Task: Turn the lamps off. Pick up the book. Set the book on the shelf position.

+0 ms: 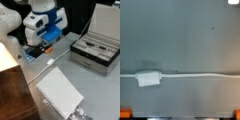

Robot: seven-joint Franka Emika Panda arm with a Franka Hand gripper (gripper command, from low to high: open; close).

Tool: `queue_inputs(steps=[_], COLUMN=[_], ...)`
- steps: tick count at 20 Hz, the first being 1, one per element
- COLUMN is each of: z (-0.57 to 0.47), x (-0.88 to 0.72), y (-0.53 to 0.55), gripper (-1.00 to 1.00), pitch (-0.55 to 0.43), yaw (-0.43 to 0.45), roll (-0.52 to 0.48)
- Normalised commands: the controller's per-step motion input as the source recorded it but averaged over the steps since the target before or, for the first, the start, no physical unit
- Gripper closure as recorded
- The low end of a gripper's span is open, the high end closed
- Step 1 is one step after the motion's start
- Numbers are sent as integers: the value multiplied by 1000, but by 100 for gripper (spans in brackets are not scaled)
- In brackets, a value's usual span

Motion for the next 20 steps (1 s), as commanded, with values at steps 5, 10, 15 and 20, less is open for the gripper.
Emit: queue_inputs(steps=[5, 10, 15, 20], z=[-35, -113, -222, -286], x=[-121, -447, -644, -640], y=[-2, -2, 77, 228], gripper=[-100, -100, -100, -100], pitch=[3, -32, -139, -226], yaw=[236, 200, 118, 63], roll=[-146, -124, -77, -35])
